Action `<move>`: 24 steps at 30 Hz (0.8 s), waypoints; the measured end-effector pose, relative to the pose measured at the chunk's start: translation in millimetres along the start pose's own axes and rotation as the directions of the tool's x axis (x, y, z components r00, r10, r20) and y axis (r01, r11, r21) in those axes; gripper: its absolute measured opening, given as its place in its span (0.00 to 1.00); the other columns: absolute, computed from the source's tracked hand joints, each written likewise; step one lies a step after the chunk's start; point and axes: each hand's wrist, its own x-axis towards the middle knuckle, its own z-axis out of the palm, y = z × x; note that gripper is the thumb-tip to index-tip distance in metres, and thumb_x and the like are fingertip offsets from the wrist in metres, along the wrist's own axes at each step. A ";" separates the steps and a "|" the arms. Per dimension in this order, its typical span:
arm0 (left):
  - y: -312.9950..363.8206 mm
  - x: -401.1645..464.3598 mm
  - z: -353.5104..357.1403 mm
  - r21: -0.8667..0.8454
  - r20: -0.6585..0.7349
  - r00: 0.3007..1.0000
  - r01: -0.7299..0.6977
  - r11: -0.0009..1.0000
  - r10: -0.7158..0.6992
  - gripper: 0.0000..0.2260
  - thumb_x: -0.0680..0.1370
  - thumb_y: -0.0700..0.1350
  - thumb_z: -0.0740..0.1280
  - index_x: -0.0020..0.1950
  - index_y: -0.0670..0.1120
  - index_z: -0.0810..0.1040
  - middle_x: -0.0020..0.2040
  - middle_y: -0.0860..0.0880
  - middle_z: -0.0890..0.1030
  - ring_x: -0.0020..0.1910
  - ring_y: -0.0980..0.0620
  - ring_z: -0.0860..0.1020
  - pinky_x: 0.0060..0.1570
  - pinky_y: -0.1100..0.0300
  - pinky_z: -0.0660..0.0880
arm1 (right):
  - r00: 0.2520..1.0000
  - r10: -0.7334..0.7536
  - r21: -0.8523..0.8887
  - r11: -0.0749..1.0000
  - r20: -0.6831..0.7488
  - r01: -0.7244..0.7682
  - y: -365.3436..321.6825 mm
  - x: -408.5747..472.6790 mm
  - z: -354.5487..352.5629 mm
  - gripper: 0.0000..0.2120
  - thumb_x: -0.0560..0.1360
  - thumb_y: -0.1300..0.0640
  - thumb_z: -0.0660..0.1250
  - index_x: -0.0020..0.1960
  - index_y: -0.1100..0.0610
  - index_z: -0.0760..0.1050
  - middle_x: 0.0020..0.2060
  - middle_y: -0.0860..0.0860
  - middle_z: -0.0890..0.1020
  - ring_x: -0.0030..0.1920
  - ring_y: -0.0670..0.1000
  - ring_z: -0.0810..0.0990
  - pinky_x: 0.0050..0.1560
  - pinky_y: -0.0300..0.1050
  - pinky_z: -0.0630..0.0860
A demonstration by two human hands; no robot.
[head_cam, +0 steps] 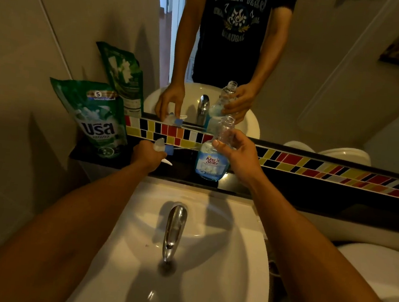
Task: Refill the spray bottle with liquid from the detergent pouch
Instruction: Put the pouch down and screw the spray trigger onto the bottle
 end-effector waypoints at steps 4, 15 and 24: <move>19.9 -9.7 -39.3 -0.024 -0.056 0.992 -0.115 0.993 0.113 0.14 0.74 0.43 0.74 0.57 0.38 0.80 0.52 0.39 0.83 0.49 0.42 0.80 0.46 0.52 0.75 | 1.000 -0.023 -0.011 1.000 0.007 0.023 -17.6 -11.0 -8.1 0.16 0.77 0.58 0.74 0.64 0.55 0.78 0.56 0.51 0.86 0.55 0.52 0.86 0.54 0.50 0.85; 112.7 -47.4 -148.9 -0.345 -0.194 0.930 -0.361 0.866 0.311 0.23 0.73 0.43 0.76 0.67 0.45 0.78 0.61 0.43 0.81 0.55 0.44 0.81 0.39 0.60 0.79 | 0.996 -0.081 -0.128 0.988 0.024 0.084 -51.0 -44.7 -21.9 0.12 0.76 0.57 0.75 0.59 0.52 0.78 0.56 0.51 0.84 0.56 0.53 0.85 0.59 0.58 0.82; 189.0 -87.4 -188.3 -0.437 -0.171 0.845 -0.526 0.729 0.507 0.25 0.72 0.50 0.76 0.68 0.50 0.77 0.58 0.48 0.82 0.54 0.47 0.82 0.48 0.55 0.82 | 0.991 -0.121 -0.271 0.954 0.052 0.131 -69.2 -62.0 -29.6 0.12 0.76 0.54 0.75 0.56 0.48 0.76 0.53 0.56 0.82 0.57 0.61 0.82 0.59 0.60 0.81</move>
